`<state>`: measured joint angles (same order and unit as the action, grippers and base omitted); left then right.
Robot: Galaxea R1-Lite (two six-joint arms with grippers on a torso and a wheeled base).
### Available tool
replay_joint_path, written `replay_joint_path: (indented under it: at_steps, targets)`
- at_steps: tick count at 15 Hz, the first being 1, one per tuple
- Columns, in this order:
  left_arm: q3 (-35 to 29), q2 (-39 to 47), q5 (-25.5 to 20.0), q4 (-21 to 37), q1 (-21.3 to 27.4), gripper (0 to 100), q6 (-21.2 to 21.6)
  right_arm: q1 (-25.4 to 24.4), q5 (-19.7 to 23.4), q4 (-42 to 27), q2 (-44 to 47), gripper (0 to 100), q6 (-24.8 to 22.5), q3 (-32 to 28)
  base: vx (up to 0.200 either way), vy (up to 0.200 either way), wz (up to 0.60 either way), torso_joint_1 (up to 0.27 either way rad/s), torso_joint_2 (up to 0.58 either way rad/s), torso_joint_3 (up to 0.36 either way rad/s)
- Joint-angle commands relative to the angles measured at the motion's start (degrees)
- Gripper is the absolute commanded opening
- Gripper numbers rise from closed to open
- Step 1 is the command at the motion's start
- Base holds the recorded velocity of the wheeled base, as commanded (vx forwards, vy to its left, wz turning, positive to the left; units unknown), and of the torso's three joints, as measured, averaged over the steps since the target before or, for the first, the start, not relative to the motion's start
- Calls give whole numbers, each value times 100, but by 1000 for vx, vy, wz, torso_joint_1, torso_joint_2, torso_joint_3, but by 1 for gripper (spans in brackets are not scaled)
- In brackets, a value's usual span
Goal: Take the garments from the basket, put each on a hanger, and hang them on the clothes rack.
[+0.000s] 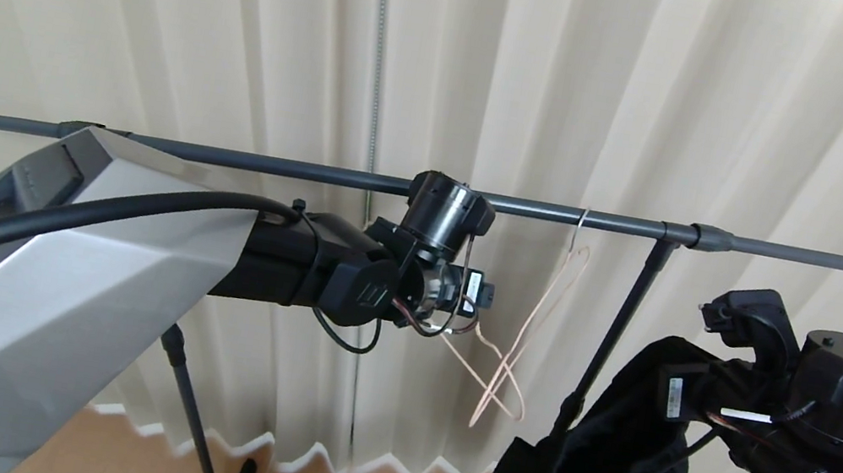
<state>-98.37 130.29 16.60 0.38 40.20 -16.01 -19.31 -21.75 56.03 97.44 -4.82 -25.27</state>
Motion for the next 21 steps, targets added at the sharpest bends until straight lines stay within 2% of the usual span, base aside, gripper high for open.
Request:
replay_joint_path:
  at_steps: [1, 4, 9, 15, 21]
  targets:
    - [-25, 163, 10, -134, -74, 100, -8, -3, 4, 5, -6, 0, -2, -13, 0, 0, 0, 0, 0, 0]
    - [10, 339, 71, -266, -153, 100, 19, -3, 4, 5, 3, 0, -2, -13, 0, 0, 0, 0, 0, 0]
    - [555, -13, 97, -249, -127, 100, 98, -3, -5, 5, 38, 0, -2, 5, 0, 0, 0, 0, 0, 0]
    - [1461, -522, 634, -284, -127, 100, 300, -38, -22, 5, 3, 0, -2, 31, 0, 0, 0, 0, 0, 0]
    - [1030, -180, 1521, -635, -241, 100, 124, -64, -22, 5, -111, 0, -2, 101, 0, 0, 0, 0, 0, 0]
